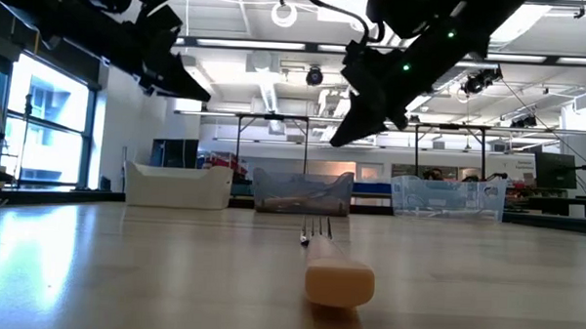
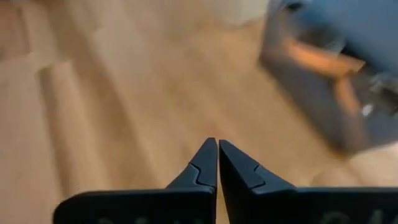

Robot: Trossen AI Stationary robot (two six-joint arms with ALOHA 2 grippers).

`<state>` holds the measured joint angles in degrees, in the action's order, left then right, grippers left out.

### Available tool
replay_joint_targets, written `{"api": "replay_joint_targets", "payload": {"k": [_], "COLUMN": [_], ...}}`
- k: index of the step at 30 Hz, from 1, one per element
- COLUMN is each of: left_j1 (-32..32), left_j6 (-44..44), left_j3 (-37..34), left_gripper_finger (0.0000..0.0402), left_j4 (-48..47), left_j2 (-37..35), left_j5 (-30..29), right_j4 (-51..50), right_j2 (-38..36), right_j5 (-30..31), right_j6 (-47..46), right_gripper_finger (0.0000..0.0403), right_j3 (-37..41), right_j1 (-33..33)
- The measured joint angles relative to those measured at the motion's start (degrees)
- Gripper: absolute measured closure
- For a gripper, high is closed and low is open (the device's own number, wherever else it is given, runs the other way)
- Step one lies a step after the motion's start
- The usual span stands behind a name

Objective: Sort silverware by color (type)
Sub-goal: Put the orange fork into the black bin

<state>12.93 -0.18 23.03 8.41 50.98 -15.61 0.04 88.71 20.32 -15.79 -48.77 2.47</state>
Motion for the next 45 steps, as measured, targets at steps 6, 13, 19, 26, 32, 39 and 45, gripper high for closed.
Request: {"api": "replay_joint_targets", "payload": {"k": [6, 13, 19, 26, 32, 39, 45], "left_j1": [0.09, 0.11, 0.11, 0.02, 0.02, -0.08, -0.35], "left_j6": [1.9, 1.05, 1.81, 1.91, 1.9, 1.79, 1.39], "left_j3": [0.0, 0.0, 0.0, 0.0, 0.0, 0.0, 0.0], "left_gripper_finger": [0.0401, 0.0401, 0.0401, 0.0401, 0.0401, 0.0401, 0.0401], "left_j4": [0.57, 0.47, 0.45, -0.31, -0.55, -0.9, -0.88], "left_j2": [0.01, 0.01, 0.01, 0.01, 0.01, 0.01, 0.01], "left_j5": [-0.09, -0.07, -0.05, -0.02, -0.01, 0.02, 0.03], "right_j4": [-5.08, -5.27, -3.81, 7.55, 15.7, 17.89, 16.65], "right_j2": [0.41, 0.65, 2.97, 8.8, 13.89, 19.28, 20.8], "right_j5": [-2.13, -6.23, -6.52, -9.23, -18.02, -20.14, -20.18], "right_j6": [-3.61, -8.04, -12.87, -8.71, -4.64, -4.79, -4.72], "right_gripper_finger": [0.04, 0.0318, 0.0224, 0.0242, 0.0367, 0.0379, 0.0397], "right_j3": [-1.05, -1.09, -1.14, -1.12, -1.13, -1.11, -1.11], "right_j1": [-5.68, -11.86, -16.56, -19.13, -18.98, -18.01, -15.99]}}
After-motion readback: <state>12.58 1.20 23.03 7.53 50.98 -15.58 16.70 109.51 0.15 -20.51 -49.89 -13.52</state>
